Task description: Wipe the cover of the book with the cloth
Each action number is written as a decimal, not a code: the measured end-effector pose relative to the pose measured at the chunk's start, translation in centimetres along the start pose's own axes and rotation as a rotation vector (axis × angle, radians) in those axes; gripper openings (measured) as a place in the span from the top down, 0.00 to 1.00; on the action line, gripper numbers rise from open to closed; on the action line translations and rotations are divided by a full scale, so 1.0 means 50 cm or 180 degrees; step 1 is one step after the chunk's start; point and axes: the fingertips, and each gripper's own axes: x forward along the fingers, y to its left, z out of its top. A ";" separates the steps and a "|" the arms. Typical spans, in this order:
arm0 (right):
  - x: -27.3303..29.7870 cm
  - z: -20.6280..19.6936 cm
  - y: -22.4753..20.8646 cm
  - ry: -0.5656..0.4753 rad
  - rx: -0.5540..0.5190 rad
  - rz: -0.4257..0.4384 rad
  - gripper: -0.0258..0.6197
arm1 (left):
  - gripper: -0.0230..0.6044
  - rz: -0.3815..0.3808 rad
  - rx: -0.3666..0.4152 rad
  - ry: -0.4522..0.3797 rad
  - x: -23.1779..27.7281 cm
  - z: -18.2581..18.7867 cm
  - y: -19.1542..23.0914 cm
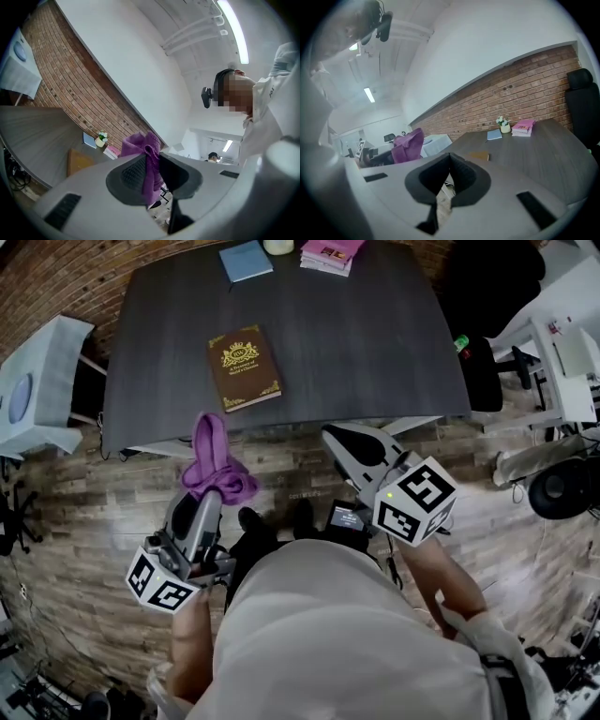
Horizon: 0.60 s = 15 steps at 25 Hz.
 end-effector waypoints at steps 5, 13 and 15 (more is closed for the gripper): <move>-0.010 0.016 0.013 -0.0098 -0.0014 -0.0111 0.94 | 0.82 -0.0118 0.0015 0.0035 -0.008 0.019 0.001; 0.015 0.036 0.065 -0.0232 0.0024 -0.0229 0.94 | 0.82 -0.0286 0.0072 0.0099 -0.044 0.069 0.014; 0.020 0.035 0.075 -0.0236 0.0025 -0.0250 0.94 | 0.82 -0.0308 0.0061 0.0114 -0.053 0.072 0.017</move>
